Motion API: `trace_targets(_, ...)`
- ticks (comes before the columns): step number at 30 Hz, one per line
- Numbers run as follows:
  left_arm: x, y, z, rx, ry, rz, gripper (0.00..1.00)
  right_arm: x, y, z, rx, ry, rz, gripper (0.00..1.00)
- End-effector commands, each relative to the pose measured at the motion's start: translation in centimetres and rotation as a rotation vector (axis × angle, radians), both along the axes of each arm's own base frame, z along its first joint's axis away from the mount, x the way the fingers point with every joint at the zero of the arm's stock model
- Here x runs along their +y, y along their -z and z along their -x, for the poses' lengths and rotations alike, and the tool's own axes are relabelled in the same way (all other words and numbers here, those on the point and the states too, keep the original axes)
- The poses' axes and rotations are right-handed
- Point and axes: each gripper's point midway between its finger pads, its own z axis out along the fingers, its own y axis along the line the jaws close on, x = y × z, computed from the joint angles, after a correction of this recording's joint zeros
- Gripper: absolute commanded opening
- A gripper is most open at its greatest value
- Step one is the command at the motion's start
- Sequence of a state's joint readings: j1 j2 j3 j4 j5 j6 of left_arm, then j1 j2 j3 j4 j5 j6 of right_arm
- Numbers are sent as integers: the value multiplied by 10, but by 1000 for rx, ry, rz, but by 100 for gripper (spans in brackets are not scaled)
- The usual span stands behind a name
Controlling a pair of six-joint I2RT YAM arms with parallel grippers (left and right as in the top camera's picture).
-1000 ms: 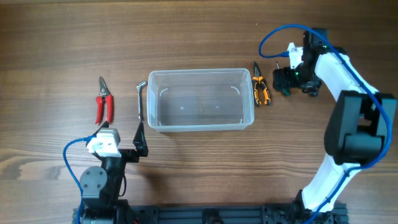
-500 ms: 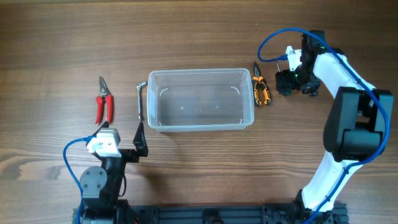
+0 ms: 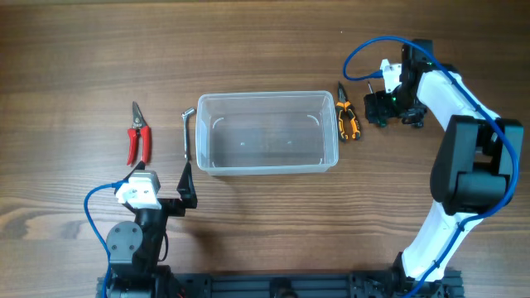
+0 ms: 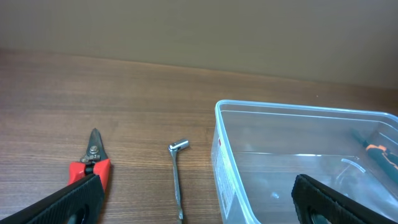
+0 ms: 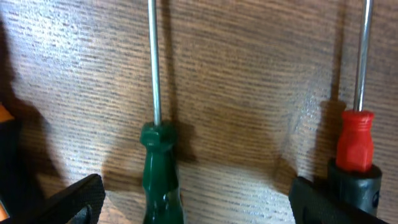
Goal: Pack container
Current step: 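Lower the right gripper and close it on the green screwdriver handle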
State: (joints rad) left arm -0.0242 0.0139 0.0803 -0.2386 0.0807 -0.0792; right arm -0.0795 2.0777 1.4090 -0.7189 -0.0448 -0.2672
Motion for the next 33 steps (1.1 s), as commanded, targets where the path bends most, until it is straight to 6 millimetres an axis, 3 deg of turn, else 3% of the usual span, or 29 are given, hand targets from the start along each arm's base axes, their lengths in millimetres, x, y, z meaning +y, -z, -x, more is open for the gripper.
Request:
trace_targets(1,-1,1,0,-6,11,-17,100,7,19,7,44,-24,-38,95)
trace_targets(5,-1,1,0,-6,11,-17,100,7,20,8,48,-23,-38,94)
trace_targets(18,-1,1,0,-6,11,-17,100,12,20,14,76,-5,-62,73)
trace_targets(25,-1,1,0,-6,11,-17,100,15,15,9,62,-11,-73,70)
trace_targets(29,-1,1,0,-6,11,-17,100,19,10,4,51,-21,-72,61)
trace_targets(33,-1,1,0,-6,11,-17,100,25,6,-2,35,-39,-69,61)
